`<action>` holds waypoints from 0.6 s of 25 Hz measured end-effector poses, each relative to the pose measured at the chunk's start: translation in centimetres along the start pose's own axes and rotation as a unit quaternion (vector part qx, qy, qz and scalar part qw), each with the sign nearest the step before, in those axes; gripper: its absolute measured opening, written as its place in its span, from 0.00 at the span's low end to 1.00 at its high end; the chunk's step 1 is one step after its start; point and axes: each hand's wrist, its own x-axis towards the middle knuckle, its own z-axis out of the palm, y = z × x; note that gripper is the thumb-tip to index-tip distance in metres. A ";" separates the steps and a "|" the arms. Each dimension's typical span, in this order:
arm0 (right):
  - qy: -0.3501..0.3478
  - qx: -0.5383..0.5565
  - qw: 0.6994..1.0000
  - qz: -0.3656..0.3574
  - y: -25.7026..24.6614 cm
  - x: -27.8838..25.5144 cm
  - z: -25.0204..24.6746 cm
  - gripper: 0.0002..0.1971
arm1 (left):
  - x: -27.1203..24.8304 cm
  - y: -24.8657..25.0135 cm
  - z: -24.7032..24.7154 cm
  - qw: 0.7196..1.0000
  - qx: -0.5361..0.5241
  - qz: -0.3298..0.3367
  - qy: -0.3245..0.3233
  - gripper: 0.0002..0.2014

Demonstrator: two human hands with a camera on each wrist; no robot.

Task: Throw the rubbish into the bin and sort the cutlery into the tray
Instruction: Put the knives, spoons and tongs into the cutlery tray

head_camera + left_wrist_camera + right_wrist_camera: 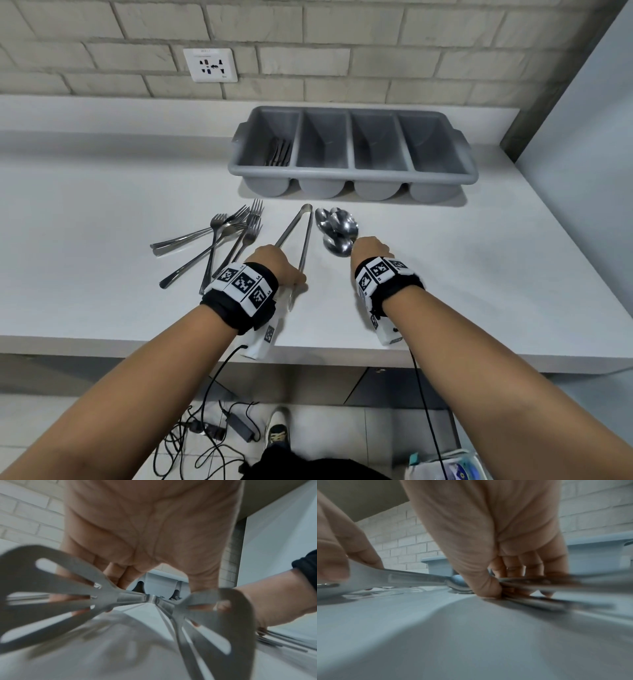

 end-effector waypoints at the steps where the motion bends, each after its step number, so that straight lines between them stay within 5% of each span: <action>1: 0.000 -0.014 1.000 -0.008 0.5 0.1 0.0 0.15 | 0.0 0.0 0.1 1.000 -0.007 -0.001 0.011 0.22; 7: -0.024 -0.036 0.999 -0.008 2.2 0.3 0.3 0.14 | 0.5 -0.1 1.1 1.000 0.018 -0.011 -0.020 0.59; 12: 0.000 0.030 0.999 -0.038 3.5 -0.1 0.2 0.14 | -0.1 0.4 1.1 0.999 0.004 0.040 0.005 0.36; 15: 0.002 0.024 0.998 -0.056 4.4 -0.8 -0.7 0.15 | -1.4 0.0 1.4 0.995 -0.063 0.064 0.034 0.31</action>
